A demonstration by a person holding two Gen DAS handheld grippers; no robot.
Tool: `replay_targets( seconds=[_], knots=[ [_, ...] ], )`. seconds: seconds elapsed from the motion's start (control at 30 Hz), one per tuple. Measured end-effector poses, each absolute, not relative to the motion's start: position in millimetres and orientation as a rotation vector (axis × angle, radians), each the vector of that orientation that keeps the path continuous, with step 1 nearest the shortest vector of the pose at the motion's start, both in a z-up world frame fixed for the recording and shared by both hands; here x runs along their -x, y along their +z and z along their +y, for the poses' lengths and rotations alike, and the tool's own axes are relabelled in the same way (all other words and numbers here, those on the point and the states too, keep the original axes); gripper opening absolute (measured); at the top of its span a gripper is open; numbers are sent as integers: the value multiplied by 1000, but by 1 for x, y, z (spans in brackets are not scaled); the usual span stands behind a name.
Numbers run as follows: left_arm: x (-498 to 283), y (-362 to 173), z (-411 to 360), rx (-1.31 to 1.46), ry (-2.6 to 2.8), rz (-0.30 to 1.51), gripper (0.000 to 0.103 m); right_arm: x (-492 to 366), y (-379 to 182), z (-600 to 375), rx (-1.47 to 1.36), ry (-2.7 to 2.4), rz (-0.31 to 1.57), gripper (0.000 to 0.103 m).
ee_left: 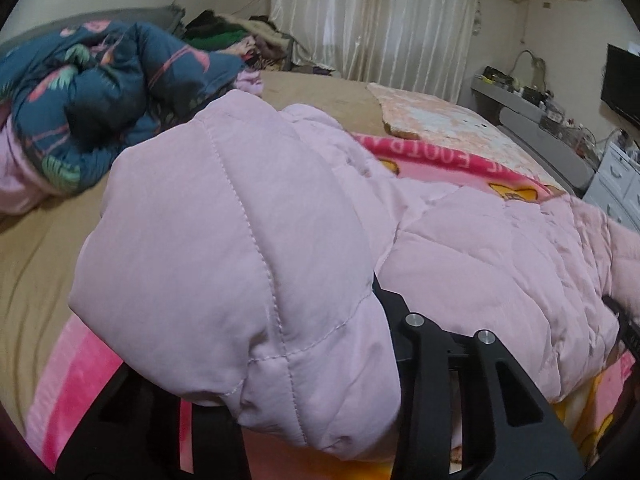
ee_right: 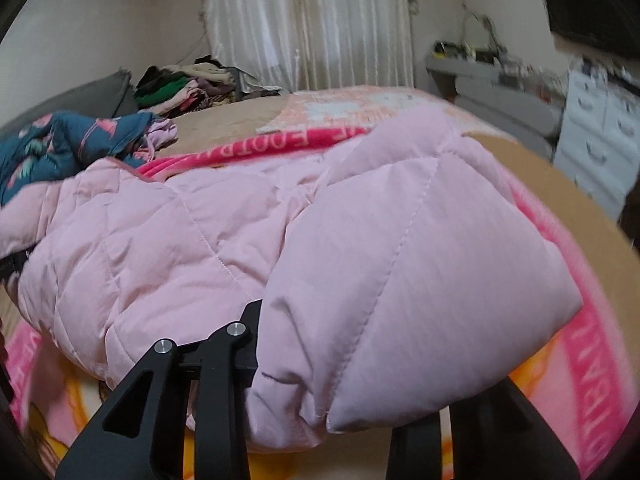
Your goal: Fold large clothes
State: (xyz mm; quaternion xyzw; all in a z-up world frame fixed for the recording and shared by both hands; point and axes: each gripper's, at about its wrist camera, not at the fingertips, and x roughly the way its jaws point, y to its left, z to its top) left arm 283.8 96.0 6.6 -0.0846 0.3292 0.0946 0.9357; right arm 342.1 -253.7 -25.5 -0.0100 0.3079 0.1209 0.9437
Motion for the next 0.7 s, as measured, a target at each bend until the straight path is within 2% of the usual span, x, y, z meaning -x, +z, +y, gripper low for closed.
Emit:
replay_targets(
  seconds=[0.3, 0.7],
  knots=[
    [-252, 47, 82, 112, 140, 599, 28, -292, 28, -236, 214, 356, 429, 27],
    [-180, 53, 77, 81, 98, 597, 28, -216, 37, -245, 255, 384, 411, 27]
  ],
)
